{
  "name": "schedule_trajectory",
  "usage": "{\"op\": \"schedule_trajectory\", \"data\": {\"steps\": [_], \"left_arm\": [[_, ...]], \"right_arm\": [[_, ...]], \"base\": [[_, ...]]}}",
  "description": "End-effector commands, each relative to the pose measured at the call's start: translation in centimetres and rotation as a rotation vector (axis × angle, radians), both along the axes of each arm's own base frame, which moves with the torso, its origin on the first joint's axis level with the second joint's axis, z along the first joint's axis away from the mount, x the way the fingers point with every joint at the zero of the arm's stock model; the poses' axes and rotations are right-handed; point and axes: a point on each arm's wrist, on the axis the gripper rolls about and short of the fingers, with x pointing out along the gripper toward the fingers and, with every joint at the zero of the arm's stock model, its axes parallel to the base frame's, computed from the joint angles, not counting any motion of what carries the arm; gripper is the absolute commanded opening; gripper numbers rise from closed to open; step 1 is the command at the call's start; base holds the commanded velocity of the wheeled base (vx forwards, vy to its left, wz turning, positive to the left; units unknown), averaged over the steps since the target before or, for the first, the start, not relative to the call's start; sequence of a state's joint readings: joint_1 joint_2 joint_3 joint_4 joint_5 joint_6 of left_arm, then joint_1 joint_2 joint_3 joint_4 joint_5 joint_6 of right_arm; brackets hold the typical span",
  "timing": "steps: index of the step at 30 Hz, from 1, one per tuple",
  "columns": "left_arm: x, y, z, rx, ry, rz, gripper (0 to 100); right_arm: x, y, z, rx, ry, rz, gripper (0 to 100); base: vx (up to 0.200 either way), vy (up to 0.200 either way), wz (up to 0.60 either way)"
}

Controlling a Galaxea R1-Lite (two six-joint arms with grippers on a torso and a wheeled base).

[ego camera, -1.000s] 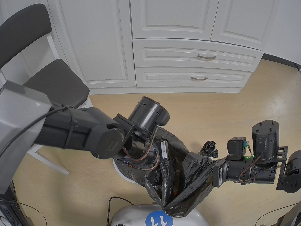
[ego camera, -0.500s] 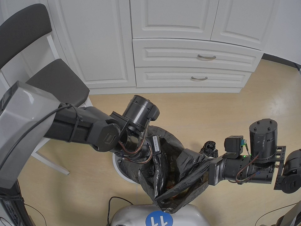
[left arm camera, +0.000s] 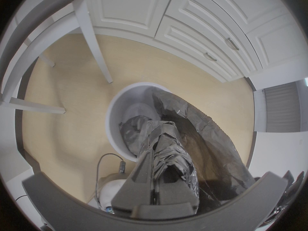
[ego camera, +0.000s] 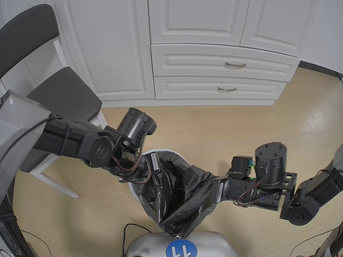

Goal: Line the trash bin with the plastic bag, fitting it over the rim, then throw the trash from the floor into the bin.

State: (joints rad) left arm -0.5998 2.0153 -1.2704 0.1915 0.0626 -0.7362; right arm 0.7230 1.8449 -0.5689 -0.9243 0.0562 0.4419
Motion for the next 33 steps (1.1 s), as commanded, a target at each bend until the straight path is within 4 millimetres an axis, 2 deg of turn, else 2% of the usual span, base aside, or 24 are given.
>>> {"op": "schedule_trajectory", "data": {"steps": [1, 2, 4, 8, 14, 18, 24, 28, 33], "left_arm": [[0.3, 3.6, 0.7, 0.009, -0.005, 0.083, 0], [0.6, 4.2, 0.6, 0.013, -0.001, 0.103, 0], [0.8, 4.7, 0.5, 0.019, 0.003, 0.119, 0], [0.8, 5.3, 0.3, 0.049, -0.002, 0.151, 0], [0.0, 5.7, 0.3, 0.072, -0.006, 0.182, 0], [-0.8, 6.6, 0.8, 0.081, -0.01, 0.197, 0], [-4.6, 8.4, 3.2, 0.063, -0.055, 0.175, 0], [-5.4, 9.4, 3.8, 0.095, -0.079, 0.136, 0], [-5.5, 9.4, 3.4, 0.123, -0.078, 0.103, 0]], "right_arm": [[4.2, 2.5, -4.3, 0.01, 0.051, -0.04, 0], [5.4, 3.3, -4.9, 0.024, 0.054, -0.049, 0], [6.6, 3.9, -5.3, 0.05, 0.06, -0.062, 0], [7.7, 4.5, -5.5, 0.12, 0.08, -0.064, 0], [8.9, 4.0, -5.0, 0.196, 0.02, -0.091, 0], [8.6, 3.8, -4.3, 0.206, 0.009, -0.094, 0], [6.8, 3.1, -1.4, 0.198, -0.036, -0.079, 0], [5.8, 2.2, -0.3, 0.092, -0.04, -0.09, 0], [5.6, 1.8, -0.4, -0.003, -0.007, -0.111, 0]], "base": [[0.0, 0.0, 0.0], [0.0, 0.0, 0.0], [0.0, 0.0, 0.0], [0.0, 0.0, 0.0], [0.0, 0.0, 0.0], [0.0, 0.0, 0.0], [0.0, 0.0, 0.0], [0.0, 0.0, 0.0], [0.0, 0.0, 0.0]]}}
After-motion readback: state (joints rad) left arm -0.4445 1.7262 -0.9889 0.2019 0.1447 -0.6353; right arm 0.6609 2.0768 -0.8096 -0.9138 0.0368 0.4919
